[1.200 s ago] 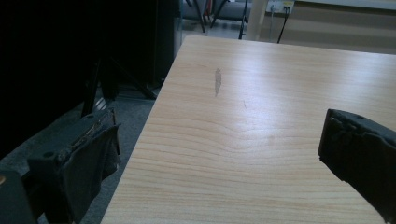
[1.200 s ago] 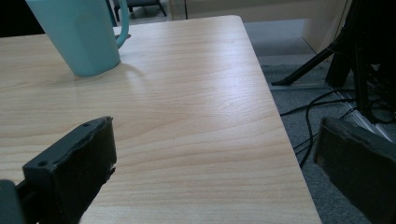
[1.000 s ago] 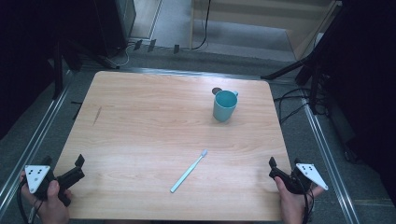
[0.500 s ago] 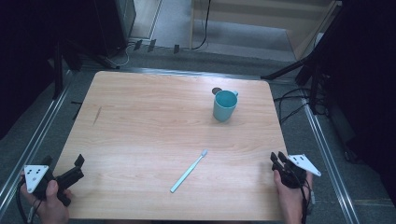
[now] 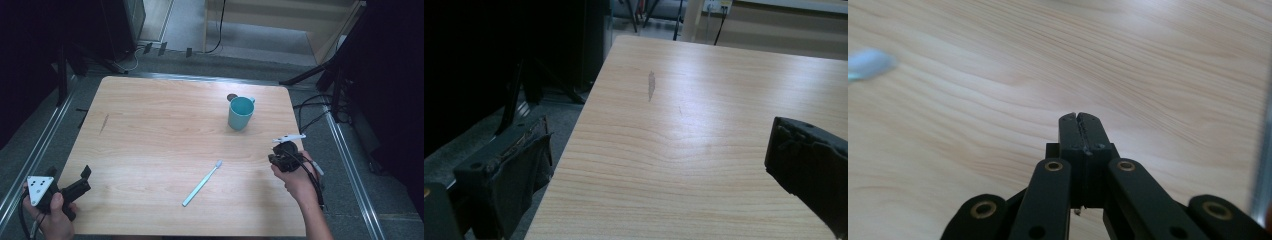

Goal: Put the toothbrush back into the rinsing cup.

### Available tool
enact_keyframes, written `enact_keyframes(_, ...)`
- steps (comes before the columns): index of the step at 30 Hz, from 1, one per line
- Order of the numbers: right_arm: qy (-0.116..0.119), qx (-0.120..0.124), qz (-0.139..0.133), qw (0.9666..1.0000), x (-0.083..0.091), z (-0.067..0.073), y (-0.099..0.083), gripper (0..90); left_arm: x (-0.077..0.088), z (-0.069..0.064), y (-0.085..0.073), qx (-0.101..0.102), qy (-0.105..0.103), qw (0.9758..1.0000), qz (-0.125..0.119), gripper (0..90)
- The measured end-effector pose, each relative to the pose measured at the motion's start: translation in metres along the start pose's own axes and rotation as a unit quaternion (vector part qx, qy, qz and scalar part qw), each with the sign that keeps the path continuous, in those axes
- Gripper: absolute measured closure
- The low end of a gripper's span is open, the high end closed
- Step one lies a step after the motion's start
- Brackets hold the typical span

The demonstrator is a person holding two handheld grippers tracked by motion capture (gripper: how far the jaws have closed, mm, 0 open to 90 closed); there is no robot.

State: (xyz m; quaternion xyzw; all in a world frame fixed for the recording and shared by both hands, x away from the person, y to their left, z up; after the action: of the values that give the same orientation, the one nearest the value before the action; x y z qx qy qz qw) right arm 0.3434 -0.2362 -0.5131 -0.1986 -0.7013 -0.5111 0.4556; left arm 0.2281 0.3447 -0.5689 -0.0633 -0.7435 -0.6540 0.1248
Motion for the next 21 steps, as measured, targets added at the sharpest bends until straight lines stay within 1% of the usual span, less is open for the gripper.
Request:
enact_keyframes(1, 0.011, 0.009, 0.012, 0.9998, 0.000, 0.009, 0.003, 90.0, 0.000, 0.000, 0.000, -0.001, 0.000, 1.0000, 0.000, 0.0)
enact_keyframes(3, 0.014, 0.033, 0.028, 0.9990, -0.002, 0.020, 0.008, 90.0, 0.000, 0.000, 0.000, -0.003, 0.000, 1.0000, 0.001, 0.0)
enact_keyframes(5, 0.018, 0.049, 0.044, 0.9977, -0.004, 0.033, 0.012, 90.0, 0.000, 0.000, 0.000, -0.001, 0.000, 1.0000, 0.000, 0.0)
enact_keyframes(6, 0.022, 0.055, 0.052, 0.9969, -0.006, 0.039, 0.013, 90.0, 0.000, 0.000, 0.000, -0.001, 0.000, 1.0000, 0.001, 0.0)
enact_keyframes(7, 0.032, 0.067, 0.060, 0.9954, -0.008, 0.046, 0.016, 90.0, 0.000, 0.000, 0.000, -0.001, 0.000, 1.0000, 0.001, 0.0)
enact_keyframes(8, 0.035, 0.066, 0.067, 0.9950, -0.009, 0.053, 0.018, 90.0, 0.000, 0.000, 0.000, 0.000, 0.000, 1.0000, 0.001, 0.0)
enact_keyframes(9, 0.038, 0.067, 0.068, 0.9948, -0.010, 0.057, 0.020, 90.0, 0.000, 0.000, 0.000, 0.000, 0.000, 1.0000, 0.001, 0.0)
enact_keyframes(10, 0.047, 0.063, 0.068, 0.9946, -0.011, 0.064, 0.023, 90.0, 0.000, 0.000, 0.000, -0.001, 0.000, 1.0000, 0.001, 0.0)
enact_keyframes(12, 0.069, 0.068, 0.078, 0.9922, -0.013, 0.081, 0.028, 90.0, 0.000, 0.000, 0.000, -0.002, 0.001, 1.0000, 0.001, 0.0)
enact_keyframes(13, 0.074, 0.076, 0.082, 0.9910, -0.014, 0.089, 0.030, 90.0, 0.000, 0.000, 0.000, -0.003, 0.000, 1.0000, 0.001, 0.0)
enact_keyframes(14, 0.076, 0.087, 0.079, 0.9901, -0.015, 0.096, 0.032, 90.0, 0.000, 0.000, 0.000, -0.002, 0.000, 1.0000, 0.001, 0.0)
enact_keyframes(15, 0.083, 0.092, 0.079, 0.9892, -0.015, 0.105, 0.034, 90.0, 0.000, 0.000, 0.000, -0.003, 0.000, 1.0000, 0.001, 0.0)
enact_keyframes(16, 0.097, 0.095, 0.078, 0.9876, -0.015, 0.115, 0.036, 90.0, -0.001, 0.000, 0.000, -0.002, 0.000, 1.0000, 0.001, 0.0)
enact_keyframes(17, 0.112, 0.098, 0.079, 0.9857, -0.015, 0.126, 0.038, 90.0, 0.000, 0.000, 0.000, -0.002, 0.000, 1.0000, 0.001, 0.0)
enact_keyframes(18, 0.119, 0.105, 0.081, 0.9840, -0.017, 0.136, 0.039, 90.0, 0.000, 0.000, 0.000, -0.002, -0.001, 1.0000, 0.001, 0.0)
enact_keyframes(19, 0.121, 0.119, 0.084, 0.9819, -0.019, 0.145, 0.040, 90.0, 0.000, 0.000, 0.000, -0.001, -0.001, 1.0000, 0.000, 0.0)
enact_keyframes(21, 0.131, 0.138, 0.093, 0.9774, -0.023, 0.165, 0.040, 90.0, 0.000, 0.000, 0.000, -0.001, -0.002, 1.0000, 0.000, 0.0)
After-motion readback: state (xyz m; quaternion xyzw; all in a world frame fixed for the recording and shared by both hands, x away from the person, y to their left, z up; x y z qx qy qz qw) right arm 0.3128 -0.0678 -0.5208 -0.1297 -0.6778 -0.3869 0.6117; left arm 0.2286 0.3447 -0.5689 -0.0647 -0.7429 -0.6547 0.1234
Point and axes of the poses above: each handheld gripper's, and its own axes: x roughly backward along the jaws, y roughly out of its top, z roughly to its left, the point moved 6 cm from there along -x, roughly forward along the jaws
